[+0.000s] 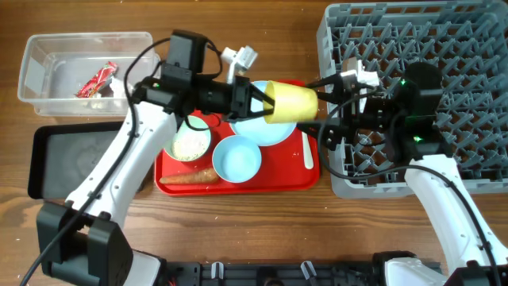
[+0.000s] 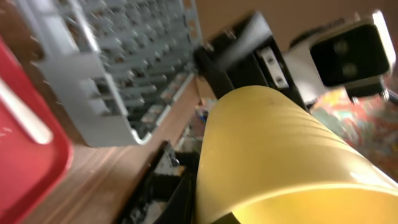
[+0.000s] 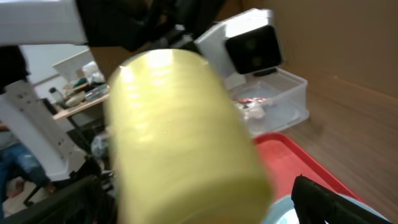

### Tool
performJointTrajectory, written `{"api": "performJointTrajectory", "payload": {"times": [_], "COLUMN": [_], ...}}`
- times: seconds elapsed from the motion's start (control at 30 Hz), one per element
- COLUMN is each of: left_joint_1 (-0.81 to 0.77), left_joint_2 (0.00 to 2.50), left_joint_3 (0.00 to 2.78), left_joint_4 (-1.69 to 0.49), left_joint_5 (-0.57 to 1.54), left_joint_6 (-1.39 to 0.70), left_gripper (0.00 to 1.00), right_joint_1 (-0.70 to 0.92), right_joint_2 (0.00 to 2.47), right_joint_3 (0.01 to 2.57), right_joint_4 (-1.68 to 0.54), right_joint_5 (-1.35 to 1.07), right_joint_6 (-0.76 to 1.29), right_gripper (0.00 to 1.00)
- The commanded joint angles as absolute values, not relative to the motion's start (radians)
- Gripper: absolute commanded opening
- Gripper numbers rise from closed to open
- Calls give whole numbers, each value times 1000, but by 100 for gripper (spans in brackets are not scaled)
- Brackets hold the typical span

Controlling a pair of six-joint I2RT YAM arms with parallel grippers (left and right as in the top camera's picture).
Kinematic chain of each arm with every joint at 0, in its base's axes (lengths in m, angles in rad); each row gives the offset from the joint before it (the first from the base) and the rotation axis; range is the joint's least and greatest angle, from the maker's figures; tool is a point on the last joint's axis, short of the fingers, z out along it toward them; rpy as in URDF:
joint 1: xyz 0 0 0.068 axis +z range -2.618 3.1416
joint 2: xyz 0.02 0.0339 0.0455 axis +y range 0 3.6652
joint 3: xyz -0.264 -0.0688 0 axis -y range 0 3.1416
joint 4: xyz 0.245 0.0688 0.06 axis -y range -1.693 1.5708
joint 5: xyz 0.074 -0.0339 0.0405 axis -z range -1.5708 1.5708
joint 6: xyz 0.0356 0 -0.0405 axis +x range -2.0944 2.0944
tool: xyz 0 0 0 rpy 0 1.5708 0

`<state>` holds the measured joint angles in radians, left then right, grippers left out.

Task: Sort waste into correct bins and load items into the dishwasher rack
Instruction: 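Grasp the held yellow cup with the right gripper, release the left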

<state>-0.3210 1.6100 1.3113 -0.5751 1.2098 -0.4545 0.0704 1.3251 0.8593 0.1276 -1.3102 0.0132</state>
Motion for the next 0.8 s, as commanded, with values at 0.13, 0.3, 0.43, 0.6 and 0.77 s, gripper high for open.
{"api": "performJointTrajectory", "payload": {"times": [0.13,0.3,0.43,0.6,0.77], "left_joint_1": [-306,-313,-342,-374,-382], "left_joint_2": [1620,1620,1620,1620,1620], "left_joint_3": [1324,1324,1324,1324,1324], "left_joint_4": [-572,-572,-569,-564,-564], "left_joint_5": [1268,1281,1338,1285,1269], "left_joint_6": [-458,-458,-455,-454,-454], "left_gripper": [4,4,4,4,4], "right_joint_1": [73,74,74,74,73], "right_joint_2": [1338,1339,1339,1339,1339], "right_joint_3": [875,875,875,875,875], "right_joint_4": [115,179,180,203,229], "right_joint_5": [-1167,-1334,-1361,-1447,-1446], "right_joint_6": [3,-1,-1,0,3], "right_gripper": [100,100,100,100,98]}}
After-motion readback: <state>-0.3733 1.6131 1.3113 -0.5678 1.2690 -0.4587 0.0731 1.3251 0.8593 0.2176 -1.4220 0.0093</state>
